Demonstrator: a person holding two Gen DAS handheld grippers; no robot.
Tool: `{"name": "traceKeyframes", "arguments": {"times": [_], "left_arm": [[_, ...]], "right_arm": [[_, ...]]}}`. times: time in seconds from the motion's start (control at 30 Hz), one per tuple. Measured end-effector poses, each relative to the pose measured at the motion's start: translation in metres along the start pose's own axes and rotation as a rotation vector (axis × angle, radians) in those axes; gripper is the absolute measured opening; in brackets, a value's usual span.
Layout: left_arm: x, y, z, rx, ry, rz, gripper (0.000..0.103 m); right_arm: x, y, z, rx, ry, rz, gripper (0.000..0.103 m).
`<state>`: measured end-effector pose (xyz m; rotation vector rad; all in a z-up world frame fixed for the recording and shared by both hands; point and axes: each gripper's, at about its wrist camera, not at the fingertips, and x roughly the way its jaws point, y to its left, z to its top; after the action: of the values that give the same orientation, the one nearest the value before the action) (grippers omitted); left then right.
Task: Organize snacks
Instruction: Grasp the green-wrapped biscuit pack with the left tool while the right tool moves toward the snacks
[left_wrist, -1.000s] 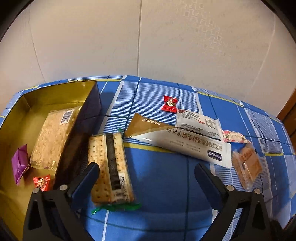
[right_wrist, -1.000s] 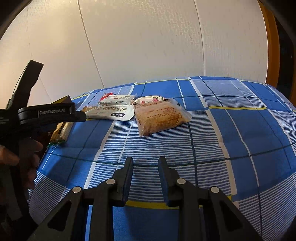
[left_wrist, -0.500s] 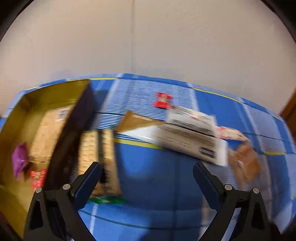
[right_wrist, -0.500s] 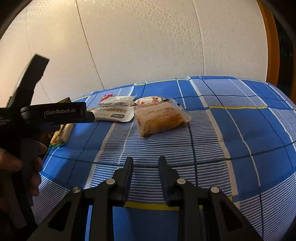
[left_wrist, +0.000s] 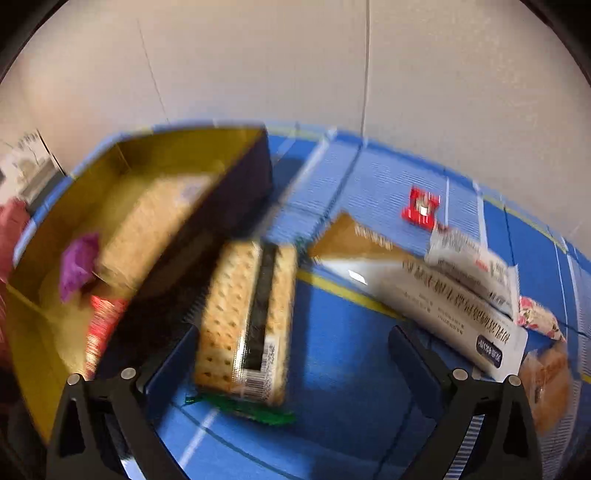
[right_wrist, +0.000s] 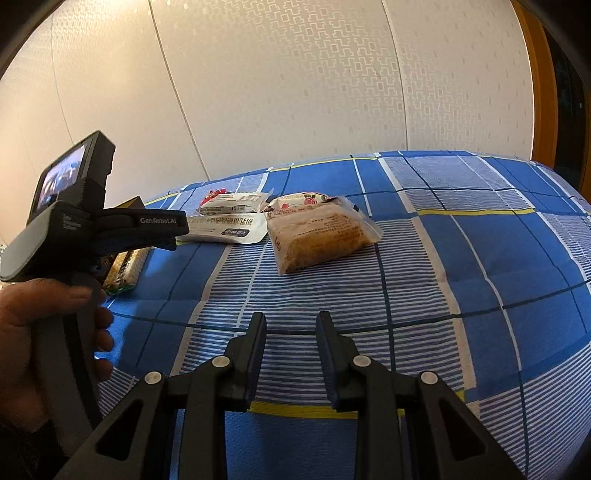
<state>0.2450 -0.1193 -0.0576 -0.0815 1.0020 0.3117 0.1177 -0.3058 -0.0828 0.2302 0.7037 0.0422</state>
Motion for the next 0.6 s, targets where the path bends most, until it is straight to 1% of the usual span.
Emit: {"name": "traceKeyframes", "arguments": {"times": [0.03,0.1,0.13,0.17,0.3,0.43,0.5,0.6], "left_arm": [[0.000,0.001,0.001,-0.016,-0.009,-0.008,0.103],[0.002,0.000,0.002,-0.025,-0.003,-0.022,0.103],[0.003,-0.001,0.001,-0.022,0.003,-0.050,0.103],[0.004,-0.005,0.001,-0.003,0.001,-0.070,0.103],[-0.004,-0.020,-0.011,0.129,-0.014,-0.155,0.103],[-0.015,-0.021,-0.022,0.169,-0.004,-0.195,0.102],[-0.018,-0.014,-0.023,0.147,0.016,-0.209,0.102],[-0.015,0.002,-0.012,0.032,0.052,-0.231,0.102]], "right_arm": [[0.000,0.000,0.000,0.004,0.000,0.003,0.028],[0.000,-0.001,0.000,0.008,0.000,0.008,0.028],[0.000,-0.002,0.000,0.010,0.000,0.011,0.028],[0.000,-0.002,0.000,0.013,0.000,0.015,0.028],[0.001,-0.005,0.000,0.026,-0.001,0.028,0.028],[0.001,-0.006,0.000,0.035,-0.001,0.037,0.028],[0.001,-0.007,0.001,0.038,0.000,0.039,0.028],[0.002,-0.006,0.001,0.037,0.000,0.038,0.028]]}}
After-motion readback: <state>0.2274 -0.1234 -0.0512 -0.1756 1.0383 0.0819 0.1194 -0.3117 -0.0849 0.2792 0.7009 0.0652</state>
